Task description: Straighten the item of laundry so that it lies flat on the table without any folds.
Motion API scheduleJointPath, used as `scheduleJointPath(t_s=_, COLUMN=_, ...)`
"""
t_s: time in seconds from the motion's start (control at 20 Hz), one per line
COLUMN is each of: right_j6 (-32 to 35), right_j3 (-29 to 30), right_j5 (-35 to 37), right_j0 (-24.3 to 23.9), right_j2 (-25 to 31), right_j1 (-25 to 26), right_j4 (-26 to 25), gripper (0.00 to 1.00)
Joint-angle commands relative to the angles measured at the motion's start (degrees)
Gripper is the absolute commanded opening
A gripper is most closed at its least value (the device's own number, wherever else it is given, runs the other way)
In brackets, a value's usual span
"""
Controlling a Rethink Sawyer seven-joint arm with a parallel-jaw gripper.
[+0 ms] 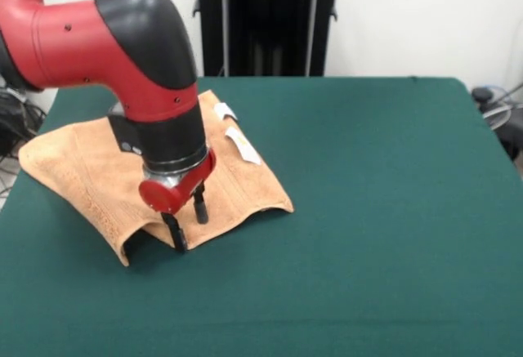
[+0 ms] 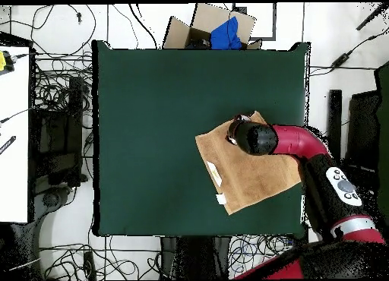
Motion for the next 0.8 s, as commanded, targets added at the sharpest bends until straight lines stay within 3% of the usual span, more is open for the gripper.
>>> scheduleJointPath(t_s=0.05, right_j6=-13.25, right_j3=-17.49, right_j5=7.49, right_j0=3.98, right_j2=3.14, right_j1=19.36, right_j4=-1.43, gripper=1.0)
scheduleJointPath(t_s=0.45, right_j6=-12.52, right_j3=-18.63, right_j5=8.02, right_j0=3.32, right_j2=4.55, right_j1=20.82, right_j4=-2.45, gripper=1.0)
scheduleJointPath(t_s=0.6, right_j6=-10.3, right_j3=-16.48, right_j5=6.32, right_j0=2.96, right_j2=4.58, right_j1=18.78, right_j4=-3.71, gripper=1.0)
scheduleJointPath(t_s=0.8, right_j6=-3.4, right_j3=-11.25, right_j5=4.01, right_j0=3.94, right_j2=2.36, right_j1=11.51, right_j4=-6.2, gripper=1.0)
